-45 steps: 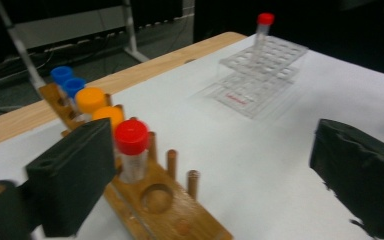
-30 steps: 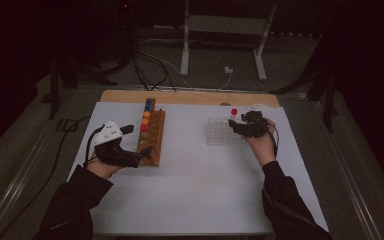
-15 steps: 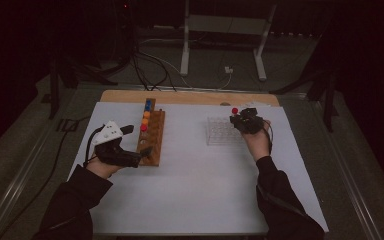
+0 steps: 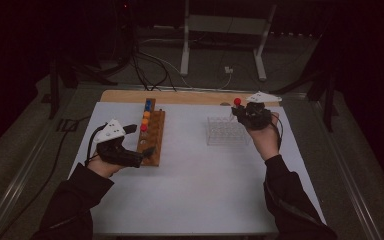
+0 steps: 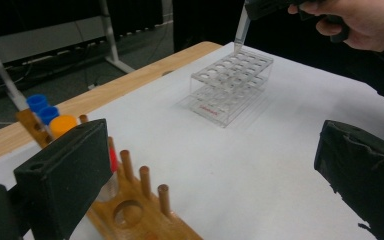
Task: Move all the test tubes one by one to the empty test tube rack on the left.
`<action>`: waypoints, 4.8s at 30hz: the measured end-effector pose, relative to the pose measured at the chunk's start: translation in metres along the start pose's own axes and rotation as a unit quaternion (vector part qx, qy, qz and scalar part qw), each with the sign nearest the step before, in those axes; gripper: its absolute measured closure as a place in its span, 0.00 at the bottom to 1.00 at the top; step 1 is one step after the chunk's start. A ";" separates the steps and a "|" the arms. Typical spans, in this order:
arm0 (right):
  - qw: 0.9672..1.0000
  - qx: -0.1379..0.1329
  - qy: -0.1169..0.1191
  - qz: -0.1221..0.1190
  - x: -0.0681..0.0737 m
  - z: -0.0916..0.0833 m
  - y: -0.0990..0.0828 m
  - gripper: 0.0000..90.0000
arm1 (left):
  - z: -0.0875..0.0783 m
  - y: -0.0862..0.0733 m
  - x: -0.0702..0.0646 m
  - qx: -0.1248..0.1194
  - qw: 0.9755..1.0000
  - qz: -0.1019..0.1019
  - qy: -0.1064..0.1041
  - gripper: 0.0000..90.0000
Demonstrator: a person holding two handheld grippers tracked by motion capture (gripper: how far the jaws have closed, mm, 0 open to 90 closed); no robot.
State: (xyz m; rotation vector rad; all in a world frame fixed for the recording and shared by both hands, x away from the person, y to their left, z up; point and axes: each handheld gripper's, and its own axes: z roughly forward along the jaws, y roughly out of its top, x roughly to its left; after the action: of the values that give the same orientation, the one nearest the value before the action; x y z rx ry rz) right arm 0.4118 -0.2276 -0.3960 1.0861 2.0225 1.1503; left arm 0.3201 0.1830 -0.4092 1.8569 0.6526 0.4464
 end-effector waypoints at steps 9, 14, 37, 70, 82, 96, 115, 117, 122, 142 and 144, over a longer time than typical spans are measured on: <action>0.998 0.007 0.059 -0.029 0.039 -0.017 -0.014 0.84 | 0.010 0.006 -0.012 0.006 0.999 0.010 -0.030 0.03; 0.995 0.015 0.090 -0.040 0.058 -0.024 -0.024 0.84 | 0.018 0.007 -0.018 0.007 0.998 0.006 -0.055 0.03; 0.977 0.031 0.190 -0.088 0.128 -0.042 -0.054 0.84 | 0.068 0.027 -0.064 0.009 0.987 0.049 -0.154 0.38; 0.982 -0.023 0.185 -0.033 0.116 -0.055 -0.049 0.02 | 0.023 0.045 -0.022 -0.018 0.996 0.047 -0.078 0.80; 0.981 -0.029 0.186 -0.035 0.114 -0.057 -0.050 0.00 | -0.016 0.041 0.015 -0.030 0.999 0.027 -0.001 0.80; 0.982 -0.033 0.183 -0.038 0.113 -0.059 -0.050 0.00 | -0.003 0.004 0.045 -0.009 0.999 -0.017 0.047 0.80; 0.981 -0.034 0.186 -0.041 0.111 -0.061 -0.050 0.00 | 0.023 -0.030 0.043 0.059 0.997 -0.014 0.051 0.79; 0.981 -0.035 0.186 -0.041 0.111 -0.062 -0.050 0.00 | 0.021 -0.029 0.041 0.057 0.997 -0.010 0.051 0.75; 0.981 -0.036 0.184 -0.041 0.110 -0.064 -0.052 0.00 | 0.006 -0.027 0.032 0.031 0.999 -0.010 0.034 0.41; 0.983 -0.033 0.179 -0.037 0.104 -0.066 -0.066 0.00 | -0.011 -0.087 -0.025 0.026 0.998 -0.016 -0.056 0.02; 0.983 -0.031 0.179 -0.039 0.104 -0.066 -0.067 0.00 | -0.010 -0.094 -0.029 0.025 0.998 -0.014 -0.051 0.02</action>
State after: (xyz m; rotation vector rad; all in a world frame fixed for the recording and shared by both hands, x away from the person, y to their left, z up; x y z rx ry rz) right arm 0.2830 -0.1866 -0.4321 0.8057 2.2571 1.4385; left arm 0.2702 0.1991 -0.4930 1.9031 0.6253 0.3178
